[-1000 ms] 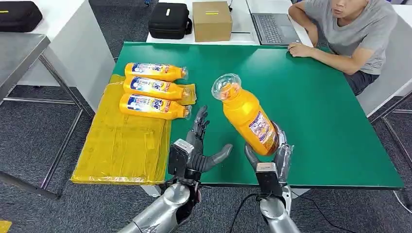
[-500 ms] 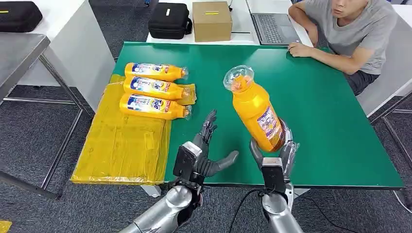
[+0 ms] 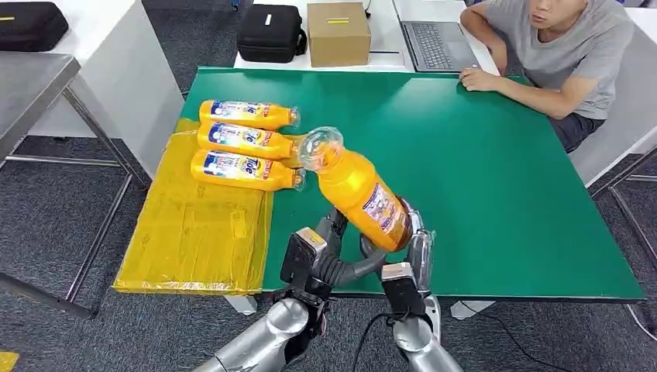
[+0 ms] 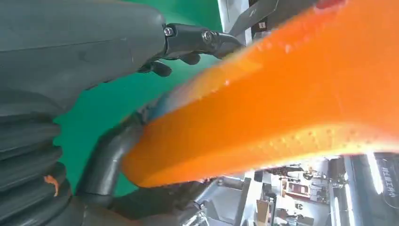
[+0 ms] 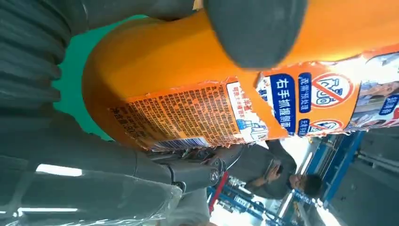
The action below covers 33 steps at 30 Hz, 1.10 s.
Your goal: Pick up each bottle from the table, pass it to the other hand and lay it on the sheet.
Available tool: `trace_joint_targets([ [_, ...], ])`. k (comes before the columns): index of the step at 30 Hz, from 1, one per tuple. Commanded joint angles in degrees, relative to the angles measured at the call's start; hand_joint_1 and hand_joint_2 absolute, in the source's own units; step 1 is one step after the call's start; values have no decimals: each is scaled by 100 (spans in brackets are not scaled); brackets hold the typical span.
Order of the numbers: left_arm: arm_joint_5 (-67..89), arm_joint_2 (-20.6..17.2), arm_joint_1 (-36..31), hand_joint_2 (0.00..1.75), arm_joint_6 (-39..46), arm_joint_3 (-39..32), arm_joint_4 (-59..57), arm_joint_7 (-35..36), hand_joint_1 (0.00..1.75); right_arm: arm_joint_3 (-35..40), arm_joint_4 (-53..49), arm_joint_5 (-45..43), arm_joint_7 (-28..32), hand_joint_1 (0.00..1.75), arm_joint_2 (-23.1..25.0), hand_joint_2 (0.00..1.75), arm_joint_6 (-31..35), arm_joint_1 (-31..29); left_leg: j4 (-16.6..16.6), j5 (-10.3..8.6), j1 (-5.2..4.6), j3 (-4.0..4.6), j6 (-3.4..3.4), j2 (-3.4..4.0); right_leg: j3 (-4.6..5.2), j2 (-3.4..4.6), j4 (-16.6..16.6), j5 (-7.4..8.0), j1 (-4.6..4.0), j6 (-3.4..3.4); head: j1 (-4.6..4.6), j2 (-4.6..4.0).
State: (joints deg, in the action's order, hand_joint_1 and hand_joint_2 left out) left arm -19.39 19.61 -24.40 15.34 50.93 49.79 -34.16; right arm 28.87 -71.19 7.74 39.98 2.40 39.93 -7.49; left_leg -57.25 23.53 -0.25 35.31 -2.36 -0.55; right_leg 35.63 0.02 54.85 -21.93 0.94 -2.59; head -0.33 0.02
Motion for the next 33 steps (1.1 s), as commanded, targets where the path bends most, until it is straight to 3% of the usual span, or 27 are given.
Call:
trace_joint_targets([
  [1,-96,39,-357,175,-23,283,-205,120,0,733,881,-168,2,175,10,175,-84,-669,-1,11,3,-19,8,18,-16,15,-2,-5,-4,7,0,0],
  [3,-127,39,-390,175,-95,392,-150,168,0,803,828,-349,2,175,-14,175,-455,-756,-2,23,5,-45,16,24,-39,18,2,-17,-6,13,0,0],
  [4,-156,39,-393,175,-67,403,-143,201,0,757,850,-409,2,175,0,175,-587,-774,0,9,3,-18,9,14,-16,10,-1,-5,-3,8,0,-2],
  [10,-242,39,-410,175,328,350,-97,78,0,776,1165,-364,2,175,237,175,-770,-915,-2,12,4,-23,11,16,-19,12,0,-7,-4,9,2,0],
  [17,-349,39,-416,175,489,308,9,12,0,1015,1476,-412,2,175,208,175,-503,-869,-2,26,9,-50,16,13,-47,7,1,-22,-10,14,-2,0],
  [29,-278,39,-365,175,618,222,78,-99,0,1202,1681,-245,2,175,248,175,-300,-930,0,9,3,-19,9,5,-16,1,0,-8,-4,8,-2,0],
  [30,-288,39,-364,175,633,216,92,-99,45,1247,1697,-232,2,175,238,175,-257,-945,-1,19,5,-36,14,10,-32,5,2,-17,-6,12,0,0],
  [31,-293,39,-386,175,604,227,96,-97,154,1280,1702,-241,2,175,233,175,-241,-969,-1,12,5,-24,11,9,-20,4,0,-10,-6,9,0,0],
  [32,-298,39,-397,175,682,209,91,-99,169,1316,1714,-225,2,175,225,175,-189,-987,-3,20,6,-36,15,11,-32,4,3,-18,-8,13,0,0],
  [33,-298,39,-397,175,682,209,91,-99,171,1316,1714,-225,2,175,225,175,-189,-987,0,8,3,-18,9,6,-15,1,0,-8,-4,8,0,0],
])
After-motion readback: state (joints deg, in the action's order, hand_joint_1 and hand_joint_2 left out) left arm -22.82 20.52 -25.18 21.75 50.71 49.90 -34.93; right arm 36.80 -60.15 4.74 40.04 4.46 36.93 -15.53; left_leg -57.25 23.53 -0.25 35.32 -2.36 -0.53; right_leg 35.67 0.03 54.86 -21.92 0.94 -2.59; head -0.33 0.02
